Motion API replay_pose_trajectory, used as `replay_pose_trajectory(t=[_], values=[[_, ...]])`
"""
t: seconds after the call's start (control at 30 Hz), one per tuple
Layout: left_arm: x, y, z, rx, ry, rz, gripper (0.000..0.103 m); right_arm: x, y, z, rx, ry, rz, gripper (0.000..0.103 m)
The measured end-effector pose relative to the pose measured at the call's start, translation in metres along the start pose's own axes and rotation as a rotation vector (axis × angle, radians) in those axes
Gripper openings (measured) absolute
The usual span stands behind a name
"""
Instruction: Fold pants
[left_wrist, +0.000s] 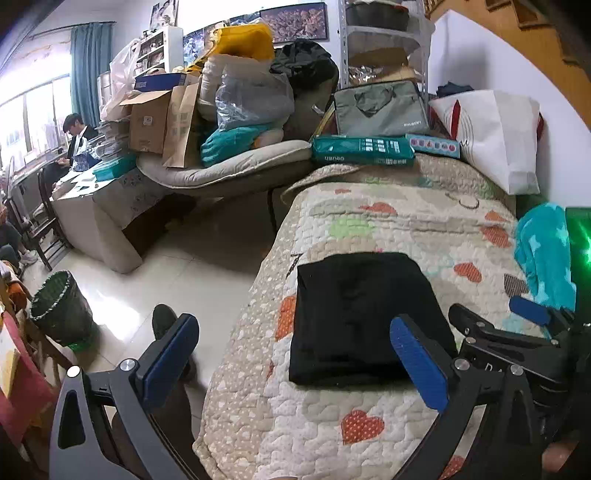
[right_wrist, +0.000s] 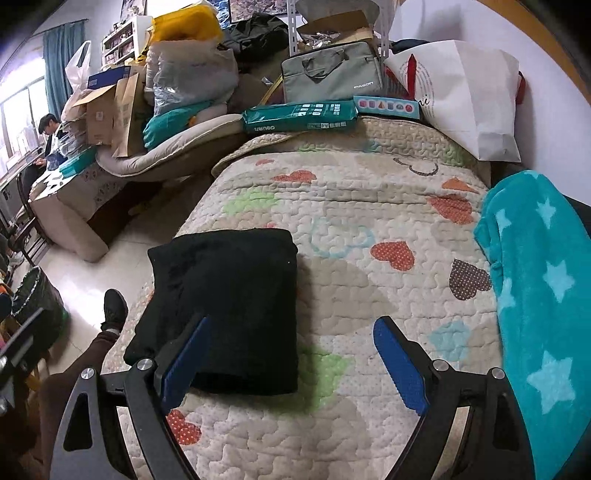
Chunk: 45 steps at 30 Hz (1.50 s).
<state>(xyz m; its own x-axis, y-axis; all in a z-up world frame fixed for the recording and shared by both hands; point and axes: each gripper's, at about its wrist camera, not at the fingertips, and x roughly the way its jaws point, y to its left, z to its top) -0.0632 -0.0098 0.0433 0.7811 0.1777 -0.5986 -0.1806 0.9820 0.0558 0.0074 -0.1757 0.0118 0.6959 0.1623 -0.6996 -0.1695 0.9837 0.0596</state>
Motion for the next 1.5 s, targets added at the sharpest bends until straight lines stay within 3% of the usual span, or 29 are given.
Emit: replay_pose_trajectory(t=[0.23,1.5], values=[[0.002,-0.007,-0.007,0.036,0.039,0.045,0.103,-0.002,0.007,-0.004,-0.029,-0.002,0.003,0.093],[0.024,-0.005,-0.024,0.004,0.200,0.005,0.103,0.010,0.010,-0.013,-0.023,0.059,-0.013,0.094]])
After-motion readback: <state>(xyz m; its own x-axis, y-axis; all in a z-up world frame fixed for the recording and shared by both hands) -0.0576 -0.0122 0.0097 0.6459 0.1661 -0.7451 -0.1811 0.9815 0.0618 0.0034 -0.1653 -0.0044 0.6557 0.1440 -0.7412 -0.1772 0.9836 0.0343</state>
